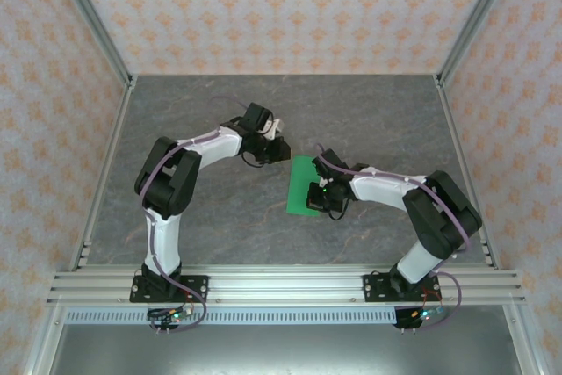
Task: Fold a paper plane with a square sheet of paper (fold left side to right side)
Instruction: First fold the square sheet of paper in half at the center of the table.
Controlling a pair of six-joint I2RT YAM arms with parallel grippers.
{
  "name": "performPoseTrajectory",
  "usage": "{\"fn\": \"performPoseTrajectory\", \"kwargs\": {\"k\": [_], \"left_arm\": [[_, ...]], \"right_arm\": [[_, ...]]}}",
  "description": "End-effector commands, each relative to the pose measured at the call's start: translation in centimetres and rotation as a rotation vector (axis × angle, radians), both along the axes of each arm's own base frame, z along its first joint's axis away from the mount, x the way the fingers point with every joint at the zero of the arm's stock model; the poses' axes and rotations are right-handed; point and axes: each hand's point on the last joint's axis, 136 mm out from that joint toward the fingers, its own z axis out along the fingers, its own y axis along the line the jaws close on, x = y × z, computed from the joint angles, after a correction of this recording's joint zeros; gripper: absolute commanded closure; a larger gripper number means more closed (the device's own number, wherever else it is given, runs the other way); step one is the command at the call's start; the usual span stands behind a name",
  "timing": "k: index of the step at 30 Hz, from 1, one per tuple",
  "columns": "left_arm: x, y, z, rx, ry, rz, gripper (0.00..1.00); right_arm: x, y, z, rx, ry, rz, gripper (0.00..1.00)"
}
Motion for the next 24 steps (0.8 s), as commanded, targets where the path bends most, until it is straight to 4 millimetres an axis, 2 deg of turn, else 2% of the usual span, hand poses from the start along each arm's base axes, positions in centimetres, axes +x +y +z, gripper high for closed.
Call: {"fn": "performPoseTrajectory", "kwargs": {"k": [1,5,12,19,24], "left_arm": [[-0.8,-2.7,0.3,-0.059,-0.013,-0.055,0.83],[0.0,-3.3,-1.3,-0.041,0.006,-0.046,0.83],[1.9,-2.5,-3.5,0.041,0.014,0.003,0.83],[3.4,-0.1,-5.1,0.085,0.004,0.075,0.83],[4.6,1.1,-5.5,0.099,0.0,0.109,0.83]], "right_arm": [[-3.7,-4.7,-3.7,-0.229,0.141,-0.002,0.95],[-3.8,-4.8,-3.7,-0.231,0.143,-0.003,0.95],[-3.9,-4.9,-3.6,-0.232,0.144,-0.001,0.95],[-4.1,-5.1,-3.5,-0.239,0.144,0.003,0.95],[-4.2,-5.2,-3.5,-0.239,0.146,0.005,0.95]]}}
